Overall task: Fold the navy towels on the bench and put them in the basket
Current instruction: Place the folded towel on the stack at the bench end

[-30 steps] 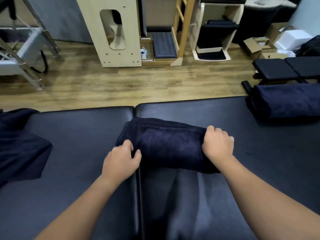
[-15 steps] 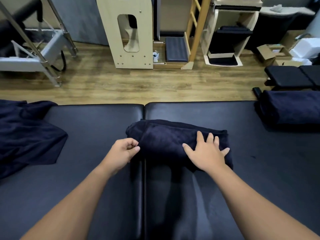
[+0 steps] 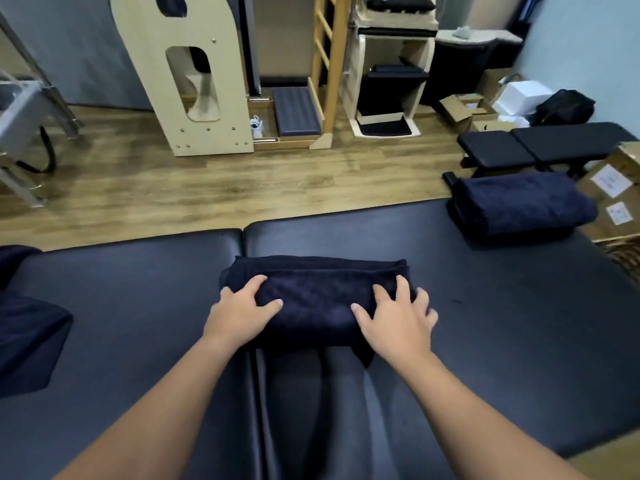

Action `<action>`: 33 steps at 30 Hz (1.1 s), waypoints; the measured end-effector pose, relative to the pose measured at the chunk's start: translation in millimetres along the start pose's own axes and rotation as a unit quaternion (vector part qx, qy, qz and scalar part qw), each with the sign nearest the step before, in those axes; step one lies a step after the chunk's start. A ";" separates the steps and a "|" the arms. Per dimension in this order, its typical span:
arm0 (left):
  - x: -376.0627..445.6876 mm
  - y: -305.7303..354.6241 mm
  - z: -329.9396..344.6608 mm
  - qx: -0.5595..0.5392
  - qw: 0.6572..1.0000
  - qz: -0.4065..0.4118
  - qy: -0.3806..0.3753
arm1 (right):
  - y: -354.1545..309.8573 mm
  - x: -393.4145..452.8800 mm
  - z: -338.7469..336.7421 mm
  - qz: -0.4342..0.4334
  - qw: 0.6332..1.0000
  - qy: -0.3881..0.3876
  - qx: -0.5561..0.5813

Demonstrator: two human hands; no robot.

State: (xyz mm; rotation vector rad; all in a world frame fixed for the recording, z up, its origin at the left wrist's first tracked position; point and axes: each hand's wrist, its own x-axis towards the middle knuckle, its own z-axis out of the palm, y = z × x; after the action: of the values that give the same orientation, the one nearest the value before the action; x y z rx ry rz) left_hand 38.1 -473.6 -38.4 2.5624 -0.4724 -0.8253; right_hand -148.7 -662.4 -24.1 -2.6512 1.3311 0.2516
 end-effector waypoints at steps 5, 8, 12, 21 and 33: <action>-2.0 11.7 -1.1 -0.013 0.998 0.054 0.027 | -4.0 -10.3 -9.3 0.026 0.999 0.024 -0.011; -5.2 23.8 10.5 -0.010 0.998 0.059 0.021 | 0.3 -17.1 -9.3 0.047 0.998 0.002 0.038; -14.1 51.1 34.5 -0.019 0.996 0.086 -0.010 | 23.6 -22.5 -5.7 0.066 0.995 -0.040 0.069; -43.7 152.9 107.3 0.011 0.990 0.131 -0.052 | 132.9 0.0 -15.4 0.115 0.982 -0.031 0.144; -54.2 331.3 234.0 -0.009 0.991 0.131 -0.036 | 334.9 90.5 -44.2 0.096 0.984 0.002 0.149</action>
State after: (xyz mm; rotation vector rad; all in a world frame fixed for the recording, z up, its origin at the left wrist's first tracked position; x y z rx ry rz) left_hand -209.9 -799.1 -30.0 2.3914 -0.8007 -0.8237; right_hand -361.5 -939.8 -24.9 -2.2833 1.4968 0.0638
